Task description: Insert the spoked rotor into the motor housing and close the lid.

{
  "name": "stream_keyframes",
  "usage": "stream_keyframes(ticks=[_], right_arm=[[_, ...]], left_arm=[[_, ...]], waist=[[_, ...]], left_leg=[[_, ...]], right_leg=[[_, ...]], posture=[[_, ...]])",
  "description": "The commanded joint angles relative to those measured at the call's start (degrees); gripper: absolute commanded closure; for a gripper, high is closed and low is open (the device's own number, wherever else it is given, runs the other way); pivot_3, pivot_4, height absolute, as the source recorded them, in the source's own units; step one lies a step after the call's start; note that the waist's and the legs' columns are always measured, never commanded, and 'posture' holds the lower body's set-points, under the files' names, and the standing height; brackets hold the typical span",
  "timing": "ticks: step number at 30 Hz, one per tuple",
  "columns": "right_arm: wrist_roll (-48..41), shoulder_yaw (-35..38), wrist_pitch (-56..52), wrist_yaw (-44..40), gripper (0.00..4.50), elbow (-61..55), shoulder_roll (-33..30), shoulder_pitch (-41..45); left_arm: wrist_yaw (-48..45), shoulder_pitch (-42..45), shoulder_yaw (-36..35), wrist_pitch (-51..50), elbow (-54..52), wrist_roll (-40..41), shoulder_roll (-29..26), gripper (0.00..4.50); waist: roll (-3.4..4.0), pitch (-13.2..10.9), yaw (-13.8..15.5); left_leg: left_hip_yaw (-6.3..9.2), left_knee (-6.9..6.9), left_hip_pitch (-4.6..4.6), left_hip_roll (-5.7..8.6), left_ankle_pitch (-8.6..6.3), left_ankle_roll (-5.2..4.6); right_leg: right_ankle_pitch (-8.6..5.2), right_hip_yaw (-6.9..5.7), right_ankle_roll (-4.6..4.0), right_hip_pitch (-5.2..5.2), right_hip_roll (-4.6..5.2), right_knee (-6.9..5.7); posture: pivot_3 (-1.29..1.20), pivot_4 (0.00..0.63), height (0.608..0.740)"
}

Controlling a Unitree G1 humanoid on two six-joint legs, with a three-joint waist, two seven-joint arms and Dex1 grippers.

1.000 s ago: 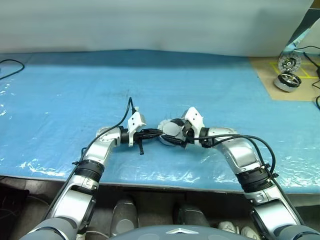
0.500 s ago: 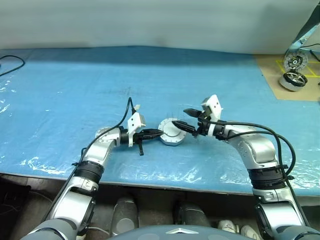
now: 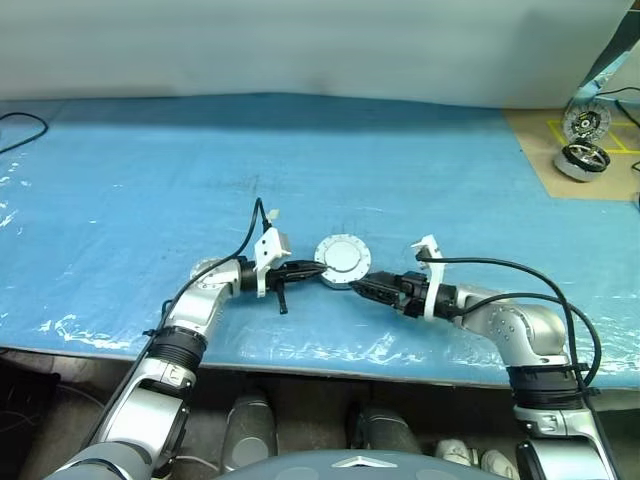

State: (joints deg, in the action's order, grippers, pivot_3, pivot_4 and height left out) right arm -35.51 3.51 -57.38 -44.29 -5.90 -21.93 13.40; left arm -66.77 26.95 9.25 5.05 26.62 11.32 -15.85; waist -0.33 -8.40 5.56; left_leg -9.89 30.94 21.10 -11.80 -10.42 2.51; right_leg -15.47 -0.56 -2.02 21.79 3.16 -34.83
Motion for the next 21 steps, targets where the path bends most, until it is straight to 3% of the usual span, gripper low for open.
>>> stream_keyframes(ticks=[1,6,14,17,21], right_arm=[[-0.7,-0.7,1.4,2.7,0.03,0.2,3.6,-0.3],[-1.3,2.6,2.9,6.4,0.03,5.8,8.5,2.9],[-1.4,1.6,3.4,7.3,0.03,7.7,11.2,3.6],[-1.2,1.9,4.2,8.1,0.66,8.1,12.0,3.8],[-1.8,0.9,4.6,7.4,2.04,6.0,12.2,3.1]], left_arm=[[0.2,0.5,0.6,0.3,1.3,-1.0,-0.5,4.5],[0.2,1.0,0.7,0.2,1.6,-0.9,-0.3,4.5],[0.2,1.5,0.5,0.4,2.0,-0.9,-0.4,4.5],[0.4,1.6,0.4,0.4,2.2,-1.0,-0.4,4.5],[0.4,1.7,0.3,0.3,2.1,-0.9,-0.5,4.5]], waist=[[0.0,0.0,-0.1],[0.01,0.0,-0.3],[0.01,0.0,-0.3],[0.01,0.0,-0.3],[0.03,0.0,-0.3]], left_leg=[[0.0,0.0,0.0,0.0,0.0,0.0],[-0.01,0.05,-0.03,-0.01,0.0,0.0],[-0.02,0.07,-0.04,-0.01,0.01,0.0],[-0.02,0.07,-0.05,-0.01,0.01,0.0],[-0.02,0.06,-0.04,-0.01,0.01,0.0]], right_leg=[[0.0,0.0,0.0,0.0,0.0,0.0],[0.01,0.02,-0.03,0.0,0.0,-0.05],[0.01,0.04,-0.04,-0.01,0.0,-0.05],[0.01,0.04,-0.04,-0.01,-0.01,-0.07],[0.01,0.04,-0.04,-0.01,-0.01,-0.06]], posture=[[0.0,0.15,0.74],[0.0,0.15,0.74],[0.0,0.15,0.74],[0.0,0.15,0.74],[0.0,0.15,0.74]])
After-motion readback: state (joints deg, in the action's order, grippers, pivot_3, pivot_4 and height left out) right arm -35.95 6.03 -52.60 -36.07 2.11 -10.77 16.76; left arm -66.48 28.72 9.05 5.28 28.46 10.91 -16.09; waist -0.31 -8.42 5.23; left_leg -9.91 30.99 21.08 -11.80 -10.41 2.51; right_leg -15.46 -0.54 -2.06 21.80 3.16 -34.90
